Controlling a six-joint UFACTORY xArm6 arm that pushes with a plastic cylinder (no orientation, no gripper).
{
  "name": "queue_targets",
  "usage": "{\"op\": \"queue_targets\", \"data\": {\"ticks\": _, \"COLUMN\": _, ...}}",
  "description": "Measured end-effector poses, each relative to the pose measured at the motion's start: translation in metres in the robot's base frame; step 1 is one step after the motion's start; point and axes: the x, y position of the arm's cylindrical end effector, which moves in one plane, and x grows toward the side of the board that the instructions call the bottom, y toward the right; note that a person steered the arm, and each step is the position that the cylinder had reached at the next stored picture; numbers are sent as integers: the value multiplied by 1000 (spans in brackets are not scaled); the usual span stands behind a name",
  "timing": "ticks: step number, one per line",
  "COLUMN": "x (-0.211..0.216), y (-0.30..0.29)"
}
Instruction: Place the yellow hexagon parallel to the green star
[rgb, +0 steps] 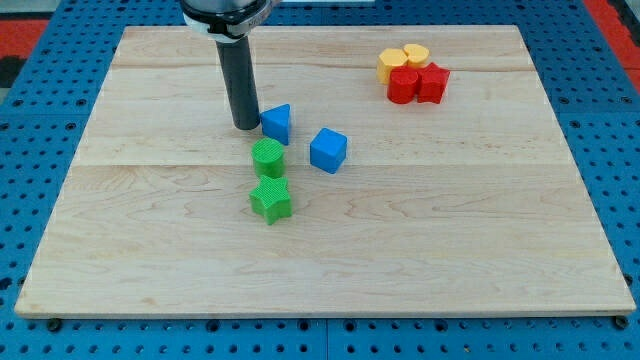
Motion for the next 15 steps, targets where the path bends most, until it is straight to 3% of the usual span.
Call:
{"op": "queue_targets", "data": {"ticks": 4, "x": -6, "y": -41}}
{"op": "queue_targets", "data": {"ticks": 5, "x": -29, "y": -40}}
{"op": "queue_targets", "data": {"ticks": 6, "x": -55, "y": -22}}
{"op": "queue_targets", "data": {"ticks": 8, "x": -131, "y": 88}}
{"op": "queue_targets", "data": {"ticks": 9, "x": -143, "y": 137}}
{"op": "queue_targets", "data": {"ticks": 12, "x": -116, "y": 153}}
{"op": "queue_targets", "data": {"ticks": 15, "x": -138, "y": 181}}
